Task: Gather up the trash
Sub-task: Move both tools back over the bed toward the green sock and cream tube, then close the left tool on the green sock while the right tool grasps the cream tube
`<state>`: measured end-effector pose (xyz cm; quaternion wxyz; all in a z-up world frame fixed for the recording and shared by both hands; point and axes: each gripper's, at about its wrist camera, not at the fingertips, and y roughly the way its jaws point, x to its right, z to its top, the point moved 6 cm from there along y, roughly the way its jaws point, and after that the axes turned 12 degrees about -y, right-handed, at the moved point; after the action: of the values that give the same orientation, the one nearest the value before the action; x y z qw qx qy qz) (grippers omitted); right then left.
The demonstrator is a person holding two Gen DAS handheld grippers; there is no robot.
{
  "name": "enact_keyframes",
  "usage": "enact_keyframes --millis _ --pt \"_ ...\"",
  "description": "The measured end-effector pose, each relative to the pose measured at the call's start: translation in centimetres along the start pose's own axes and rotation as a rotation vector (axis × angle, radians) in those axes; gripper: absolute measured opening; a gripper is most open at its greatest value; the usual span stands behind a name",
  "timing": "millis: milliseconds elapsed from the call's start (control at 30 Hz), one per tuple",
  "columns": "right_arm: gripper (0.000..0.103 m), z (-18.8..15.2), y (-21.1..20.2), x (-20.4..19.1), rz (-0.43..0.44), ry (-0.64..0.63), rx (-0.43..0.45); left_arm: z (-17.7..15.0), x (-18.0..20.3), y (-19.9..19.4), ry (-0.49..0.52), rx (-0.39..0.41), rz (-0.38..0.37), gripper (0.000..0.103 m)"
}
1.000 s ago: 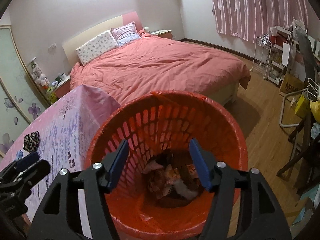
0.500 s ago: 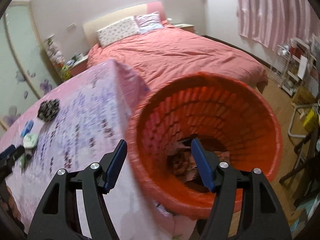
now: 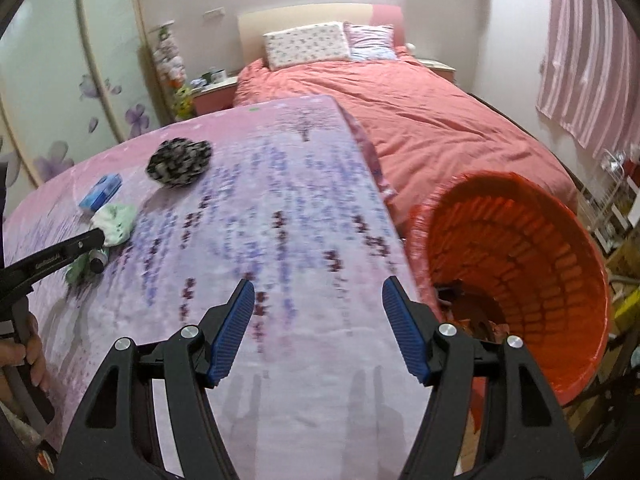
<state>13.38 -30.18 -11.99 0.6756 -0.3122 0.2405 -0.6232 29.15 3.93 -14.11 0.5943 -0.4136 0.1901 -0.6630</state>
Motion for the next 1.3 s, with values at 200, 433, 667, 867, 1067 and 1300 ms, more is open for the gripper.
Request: enact_keyframes --millis 200,433,667,867,1067,1300 --pt "0.066 0.5 0.4 -2.9 0.026 -0.052 -0.004 0.2 -2.3 -2.1 -0.008 0.035 0.012 0.011" --pt "0.066 0.8 0.7 -5.7 0.060 -0.096 -0.005 0.9 -6.7 -3.6 -0.036 0.058 0.100 0.009" --pt "0.066 1.9 1.1 -9.7 0.141 -0.142 0.014 1.0 -11.1 -4.4 -0.069 0.059 0.178 0.015" --pt "0.066 3.3 1.8 -14.1 0.239 -0.172 0.033 1.0 -11.7 -5.2 -0.081 0.082 0.151 0.049" --pt "0.059 5.2 4.0 -18.2 0.334 -0.189 0.013 1.8 -12.7 -6.2 -0.104 0.114 0.152 0.073" --pt "0.037 5.7 6.9 -20.9 0.335 -0.230 -0.045 1.8 -13.2 -6.6 -0.073 0.127 0.198 0.096"
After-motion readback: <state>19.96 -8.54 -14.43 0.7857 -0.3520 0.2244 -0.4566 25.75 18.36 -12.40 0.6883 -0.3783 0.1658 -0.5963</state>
